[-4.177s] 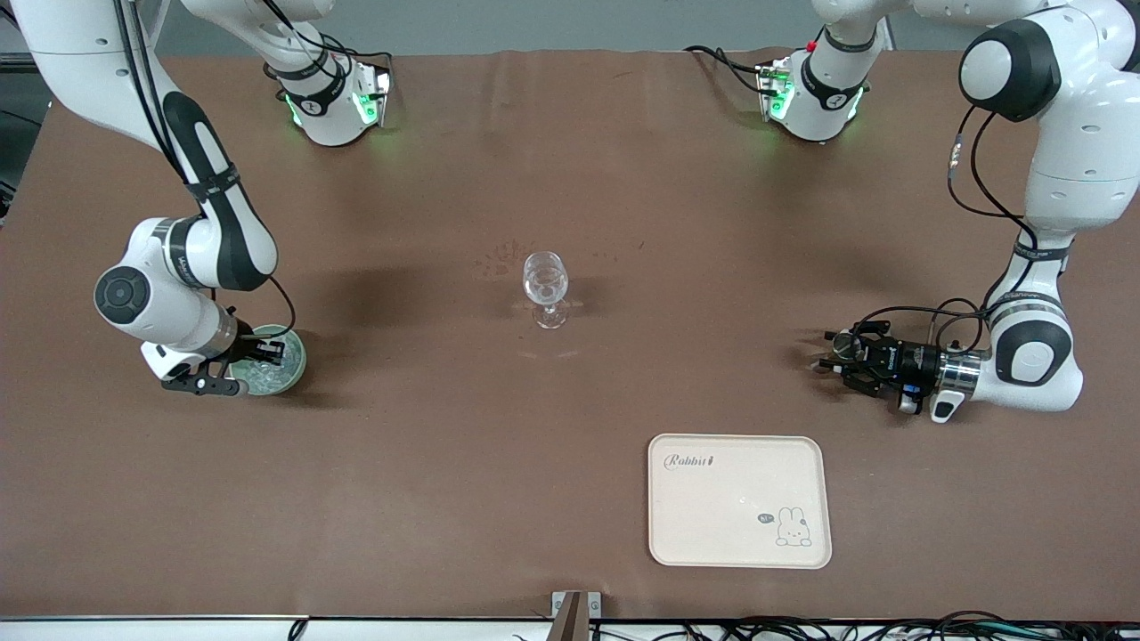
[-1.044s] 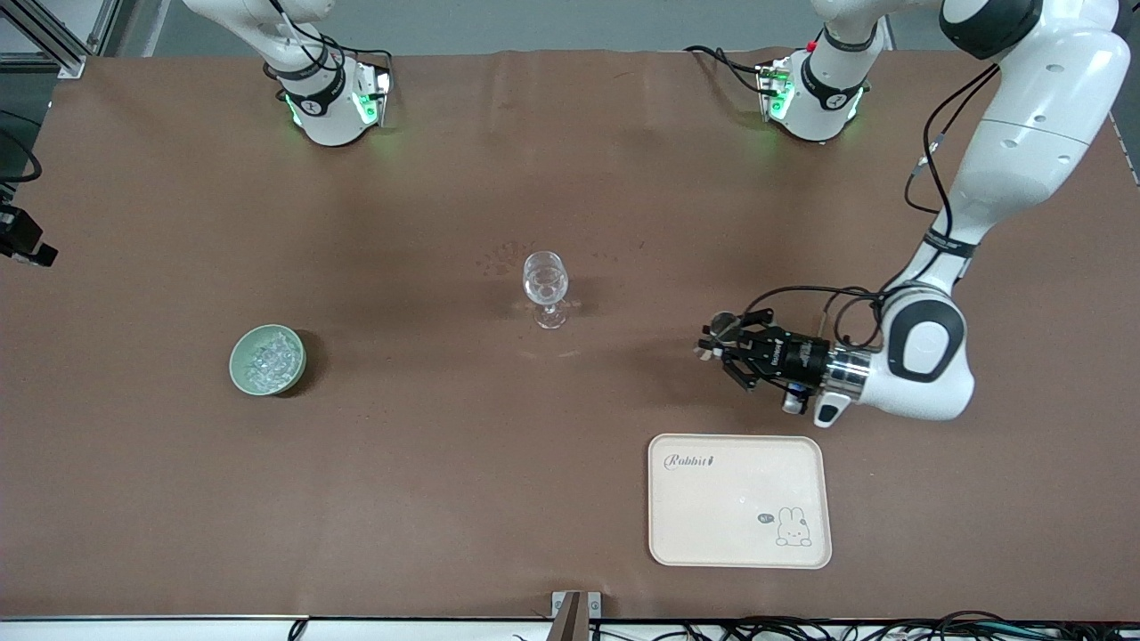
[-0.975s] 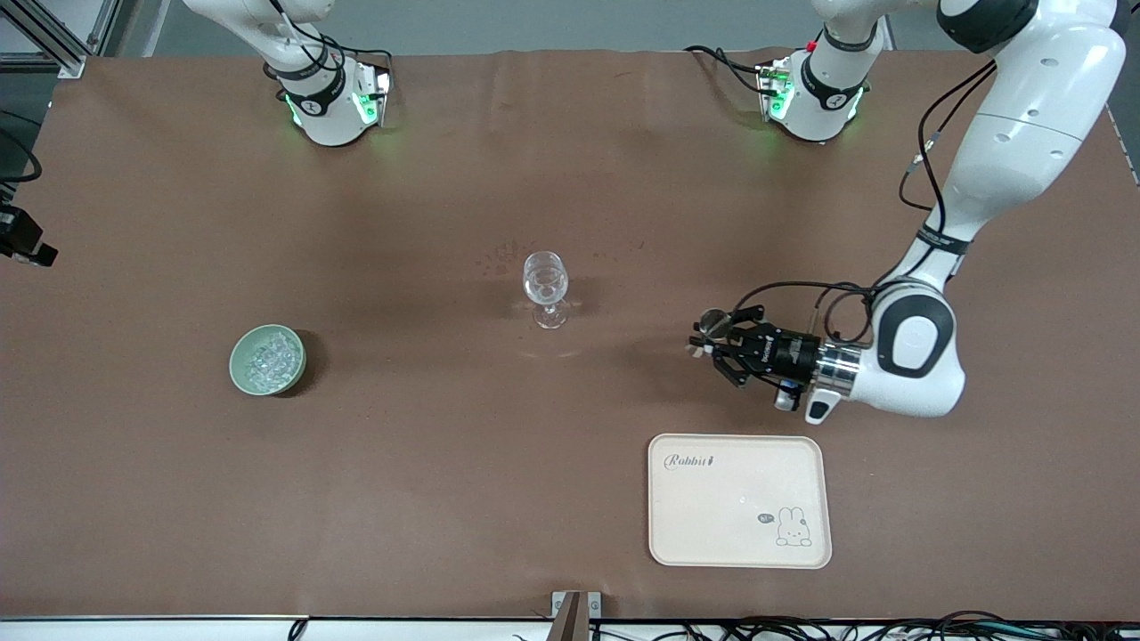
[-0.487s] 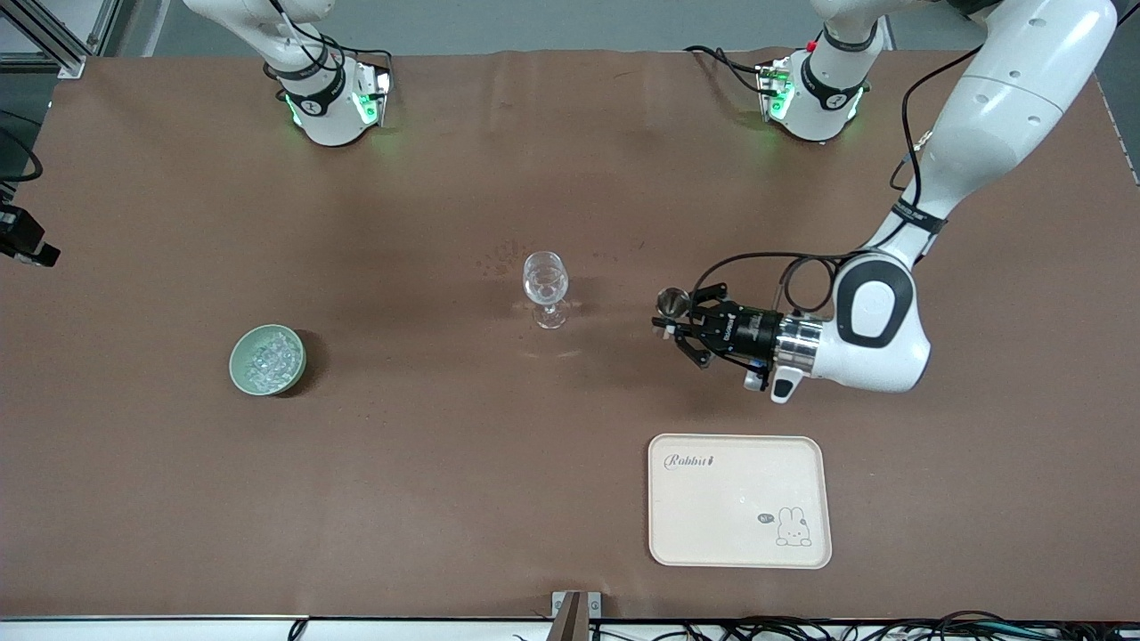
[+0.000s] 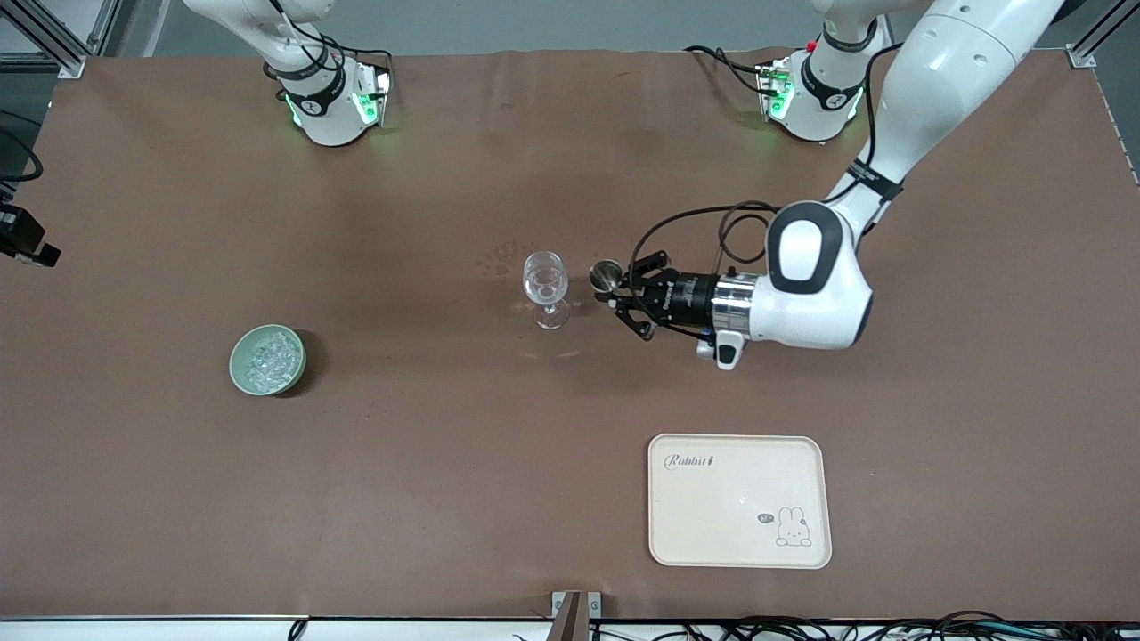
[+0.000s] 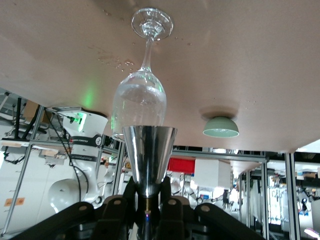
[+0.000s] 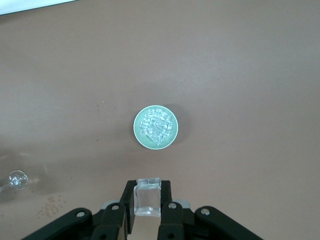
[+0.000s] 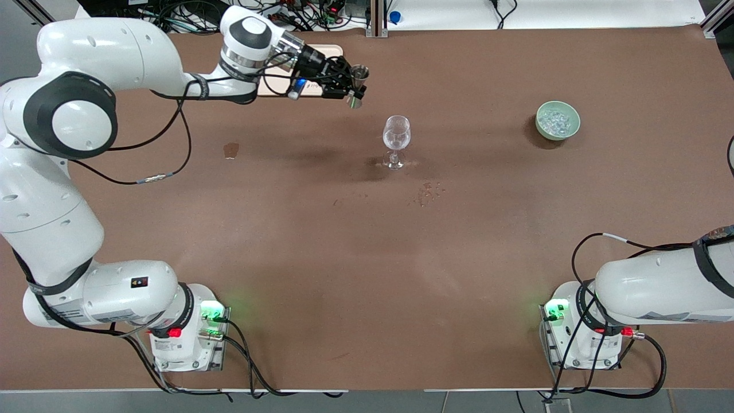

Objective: Pour wine and add ice with both arms
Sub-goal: 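Carry the silver jigger with the left gripper over the wine glass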

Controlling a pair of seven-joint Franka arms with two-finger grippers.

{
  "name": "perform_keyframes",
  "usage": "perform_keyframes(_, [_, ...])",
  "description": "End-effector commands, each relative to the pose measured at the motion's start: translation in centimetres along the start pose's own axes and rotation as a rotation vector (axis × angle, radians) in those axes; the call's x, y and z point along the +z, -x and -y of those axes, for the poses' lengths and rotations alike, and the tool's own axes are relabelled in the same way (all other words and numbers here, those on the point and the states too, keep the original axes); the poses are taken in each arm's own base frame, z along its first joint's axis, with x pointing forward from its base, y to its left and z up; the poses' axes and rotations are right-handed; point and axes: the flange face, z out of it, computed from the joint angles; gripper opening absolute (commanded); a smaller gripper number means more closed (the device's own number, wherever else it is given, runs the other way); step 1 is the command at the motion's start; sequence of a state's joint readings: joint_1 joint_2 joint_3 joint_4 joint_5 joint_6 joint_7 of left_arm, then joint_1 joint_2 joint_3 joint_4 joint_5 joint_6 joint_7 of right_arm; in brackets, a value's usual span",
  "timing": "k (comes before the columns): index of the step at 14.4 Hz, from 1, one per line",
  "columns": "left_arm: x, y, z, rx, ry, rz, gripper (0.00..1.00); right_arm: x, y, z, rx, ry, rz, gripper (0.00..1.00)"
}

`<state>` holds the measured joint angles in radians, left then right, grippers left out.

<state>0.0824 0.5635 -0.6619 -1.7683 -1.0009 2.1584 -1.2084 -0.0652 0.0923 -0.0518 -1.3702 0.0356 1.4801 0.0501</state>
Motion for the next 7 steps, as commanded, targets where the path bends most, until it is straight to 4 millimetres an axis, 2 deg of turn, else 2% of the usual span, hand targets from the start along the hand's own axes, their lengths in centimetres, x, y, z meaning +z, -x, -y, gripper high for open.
perform_keyframes(1, [0.4,2.5,1.2,-0.028,0.031,-0.044,0.01,-0.1,0.1,0.1,0.002,-0.015,-0.002,0.02])
perform_keyframes(4, [1.0,3.5,1.4,-0.038,0.041,-0.113,0.01,-0.1,0.1,0.1,-0.001,-0.015,-0.002,0.02])
perform_keyframes(6, [2.5,4.3,1.8,-0.054,0.029,-0.156,0.01,-0.1,0.1,0.1,-0.001,-0.015,-0.002,0.02])
perform_keyframes(7, [2.7,4.4,1.8,-0.058,0.032,-0.166,0.01,-0.1,0.1,0.1,-0.001,-0.015,-0.002,0.02])
